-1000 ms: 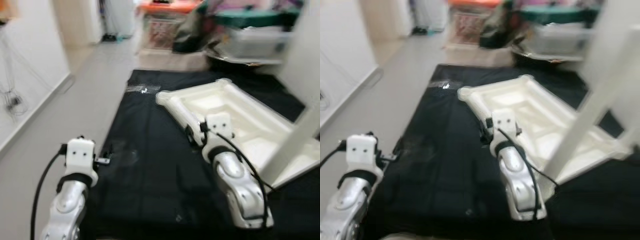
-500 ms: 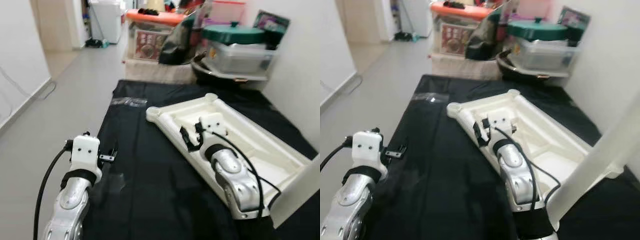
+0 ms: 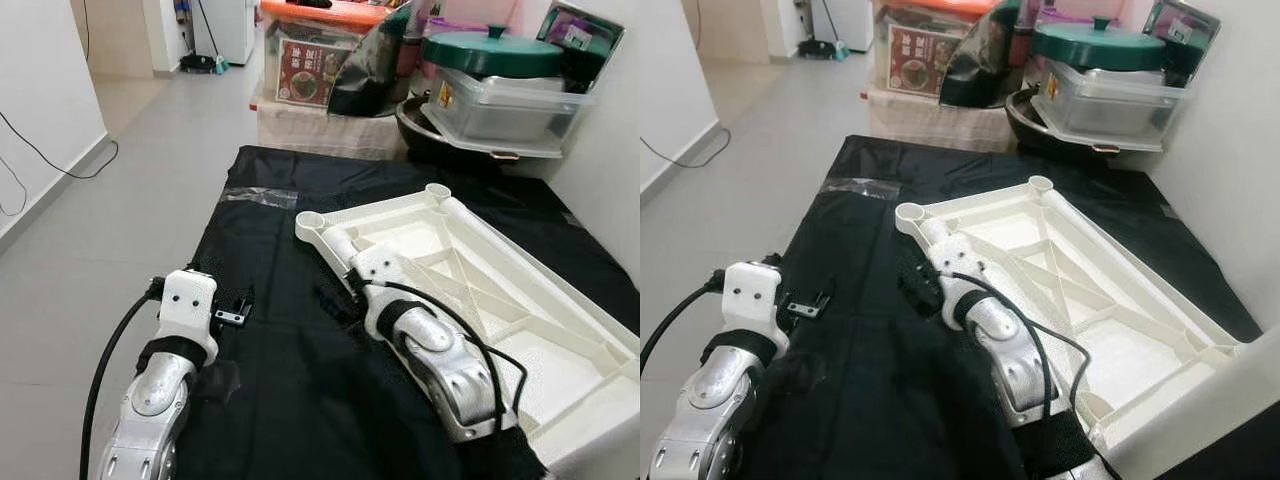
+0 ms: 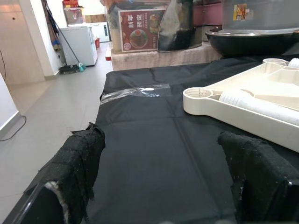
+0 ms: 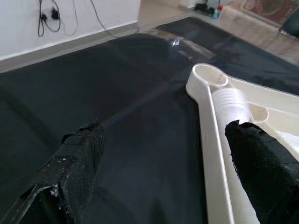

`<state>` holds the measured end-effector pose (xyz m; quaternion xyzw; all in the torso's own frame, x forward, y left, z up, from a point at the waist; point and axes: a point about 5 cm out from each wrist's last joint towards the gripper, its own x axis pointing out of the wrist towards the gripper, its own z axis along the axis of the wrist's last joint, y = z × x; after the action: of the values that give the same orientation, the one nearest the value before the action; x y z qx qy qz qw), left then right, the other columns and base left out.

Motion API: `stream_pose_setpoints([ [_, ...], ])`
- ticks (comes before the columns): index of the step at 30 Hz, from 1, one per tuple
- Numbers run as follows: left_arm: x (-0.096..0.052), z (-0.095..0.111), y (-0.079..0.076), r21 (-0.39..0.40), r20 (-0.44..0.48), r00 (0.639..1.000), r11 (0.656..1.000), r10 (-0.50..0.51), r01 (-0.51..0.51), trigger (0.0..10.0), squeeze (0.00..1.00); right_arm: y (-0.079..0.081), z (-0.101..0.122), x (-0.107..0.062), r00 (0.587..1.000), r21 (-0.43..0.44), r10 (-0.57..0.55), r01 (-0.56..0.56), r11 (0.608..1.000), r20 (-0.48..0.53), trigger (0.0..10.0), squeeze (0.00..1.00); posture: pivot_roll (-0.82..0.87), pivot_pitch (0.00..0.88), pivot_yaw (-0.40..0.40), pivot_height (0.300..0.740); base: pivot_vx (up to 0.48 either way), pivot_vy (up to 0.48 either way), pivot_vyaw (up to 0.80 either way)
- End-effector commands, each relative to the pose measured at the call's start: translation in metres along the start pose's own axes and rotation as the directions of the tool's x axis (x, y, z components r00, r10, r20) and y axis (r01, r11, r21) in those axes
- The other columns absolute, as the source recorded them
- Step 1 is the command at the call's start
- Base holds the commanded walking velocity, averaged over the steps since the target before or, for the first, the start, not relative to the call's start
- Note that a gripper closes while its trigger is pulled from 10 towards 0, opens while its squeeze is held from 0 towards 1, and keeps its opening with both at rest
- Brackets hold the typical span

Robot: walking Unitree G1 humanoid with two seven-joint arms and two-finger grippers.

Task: Building children table

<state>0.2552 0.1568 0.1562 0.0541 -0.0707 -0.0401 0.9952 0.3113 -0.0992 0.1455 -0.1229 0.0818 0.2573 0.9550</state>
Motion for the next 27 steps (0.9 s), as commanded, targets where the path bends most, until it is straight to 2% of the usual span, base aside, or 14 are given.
stream_pose_setpoints([
  [1,-0.001,-0.002,0.003,0.023,-0.003,1.0,1.0,0.007,-0.007,10.0,0.0,-0.017,-0.006,-0.001,0.997,0.028,-0.075,0.076,0.997,-0.03,10.0,0.0,0.09,0.0,-0.136,0.74,0.0,0.0,0.0],
  [3,-0.002,-0.002,0.003,0.024,-0.004,1.0,1.0,0.01,-0.01,10.0,0.0,-0.022,-0.008,-0.001,0.994,0.044,-0.099,0.1,0.994,-0.037,10.0,0.0,0.09,0.0,-0.136,0.74,0.0,0.0,0.0],
  [6,-0.005,-0.005,0.004,0.028,-0.013,1.0,1.0,0.015,-0.014,10.0,0.0,-0.075,-0.016,-0.019,0.967,0.079,-0.249,0.253,0.964,-0.054,10.0,0.0,0.08,0.0,-0.126,0.74,0.0,0.0,0.0],
  [7,-0.005,-0.005,0.004,0.028,-0.013,1.0,1.0,0.015,-0.014,10.0,0.0,-0.075,-0.016,-0.019,0.967,0.079,-0.249,0.253,0.964,-0.054,10.0,0.0,0.08,0.0,-0.126,0.74,0.0,0.0,0.0],
  [10,-0.004,-0.005,0.004,0.031,-0.013,1.0,0.999,0.008,-0.007,10.0,0.0,-0.135,-0.02,-0.05,0.929,0.074,-0.362,0.367,0.927,-0.075,10.0,0.0,0.07,0.0,-0.118,0.74,0.0,0.0,0.0],
  [11,-0.003,-0.004,0.004,0.032,-0.012,1.0,0.999,0.007,-0.006,10.0,0.0,-0.148,-0.019,-0.058,0.92,0.068,-0.384,0.389,0.919,-0.078,10.0,0.0,0.07,0.0,-0.116,0.74,0.0,0.0,0.0],
  [12,-0.003,-0.004,0.004,0.032,-0.012,1.0,0.999,0.007,-0.006,10.0,0.0,-0.148,-0.019,-0.058,0.92,0.068,-0.384,0.389,0.919,-0.078,10.0,0.0,0.07,0.0,-0.116,0.74,0.0,0.0,0.0],
  [14,-0.001,-0.004,0.006,0.035,-0.008,1.0,0.999,0.006,-0.005,10.0,0.0,-0.186,-0.021,-0.086,0.891,0.026,-0.442,0.447,0.894,-0.103,10.0,0.0,0.06,0.0,-0.115,0.74,0.0,0.0,0.0],
  [15,-0.001,-0.004,0.006,0.035,-0.008,1.0,0.999,0.006,-0.005,10.0,0.0,-0.186,-0.021,-0.086,0.891,0.026,-0.442,0.447,0.894,-0.103,10.0,0.0,0.06,0.0,-0.115,0.74,0.0,0.0,0.0],
  [18,-0.001,-0.004,0.006,0.039,-0.007,1.0,0.999,0.004,-0.004,10.0,0.0,-0.229,-0.018,-0.129,0.848,-0.036,-0.517,0.517,0.855,-0.112,10.0,0.0,0.06,0.0,-0.106,0.74,0.0,0.0,0.0],
  [22,-0.001,-0.004,0.005,0.043,-0.008,1.0,0.999,-0.003,0.003,10.0,0.0,-0.241,-0.012,-0.142,0.847,-0.068,-0.523,0.519,0.852,-0.094,10.0,0.0,0.05,0.0,-0.101,0.74,0.0,0.0,0.0],
  [24,0.001,-0.004,0.004,0.045,-0.007,1.0,0.999,-0.013,0.014,10.0,0.0,-0.24,-0.006,-0.139,0.887,-0.082,-0.459,0.454,0.887,-0.054,10.0,0.0,0.05,0.0,-0.095,0.74,0.0,0.0,0.0],
  [25,0.001,-0.004,0.004,0.045,-0.007,1.0,0.999,-0.013,0.014,10.0,0.0,-0.24,-0.006,-0.139,0.887,-0.082,-0.459,0.454,0.887,-0.054,10.0,0.0,0.05,0.0,-0.095,0.74,0.0,0.0,0.0],
  [27,0.005,-0.004,0.004,0.05,-0.006,1.0,0.999,-0.018,0.018,10.0,0.0,-0.231,-0.002,-0.121,0.918,-0.048,-0.396,0.395,0.917,-0.006,10.0,0.0,0.05,0.0,-0.093,0.74,0.0,0.0,0.0],
])
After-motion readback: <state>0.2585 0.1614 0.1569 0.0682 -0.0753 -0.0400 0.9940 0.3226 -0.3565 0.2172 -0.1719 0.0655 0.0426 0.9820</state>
